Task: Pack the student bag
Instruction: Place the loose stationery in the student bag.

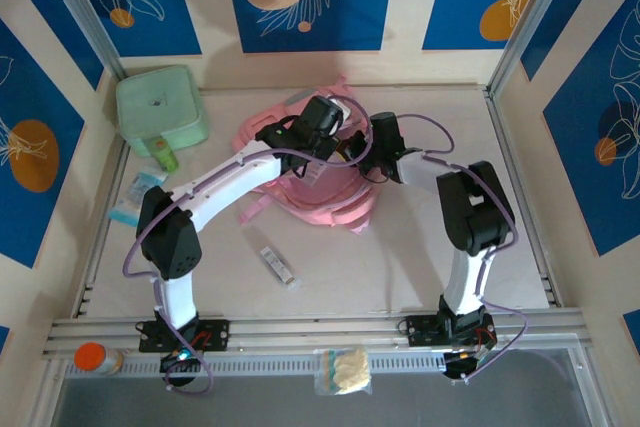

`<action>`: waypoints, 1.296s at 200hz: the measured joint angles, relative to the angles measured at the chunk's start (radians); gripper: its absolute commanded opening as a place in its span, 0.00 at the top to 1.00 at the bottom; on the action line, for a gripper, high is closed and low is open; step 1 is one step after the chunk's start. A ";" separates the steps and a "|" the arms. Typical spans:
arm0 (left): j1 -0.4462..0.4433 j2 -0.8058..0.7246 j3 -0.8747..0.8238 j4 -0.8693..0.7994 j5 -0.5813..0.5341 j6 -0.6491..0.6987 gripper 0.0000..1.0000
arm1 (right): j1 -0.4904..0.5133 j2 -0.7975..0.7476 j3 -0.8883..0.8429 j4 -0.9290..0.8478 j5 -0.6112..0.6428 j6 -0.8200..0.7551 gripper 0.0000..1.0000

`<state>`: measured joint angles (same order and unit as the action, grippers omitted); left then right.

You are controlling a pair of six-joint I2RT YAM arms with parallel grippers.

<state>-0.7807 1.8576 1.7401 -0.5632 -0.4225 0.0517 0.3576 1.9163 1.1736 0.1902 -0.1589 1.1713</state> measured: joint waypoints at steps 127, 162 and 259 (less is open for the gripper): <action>0.001 0.000 0.010 -0.007 -0.016 -0.063 1.00 | -0.002 -0.074 0.002 -0.130 0.075 -0.032 0.62; 0.002 0.000 0.010 -0.007 -0.014 -0.073 1.00 | -0.008 -0.087 -0.020 -0.160 0.056 0.010 0.85; 0.023 0.000 0.042 -0.039 -0.010 -0.113 1.00 | 0.109 0.181 0.251 -0.086 0.072 0.051 1.00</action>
<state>-0.7578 1.8580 1.7824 -0.6018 -0.4324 -0.0612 0.4671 2.0975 1.4250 0.1040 -0.0864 1.2228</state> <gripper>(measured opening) 0.053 0.051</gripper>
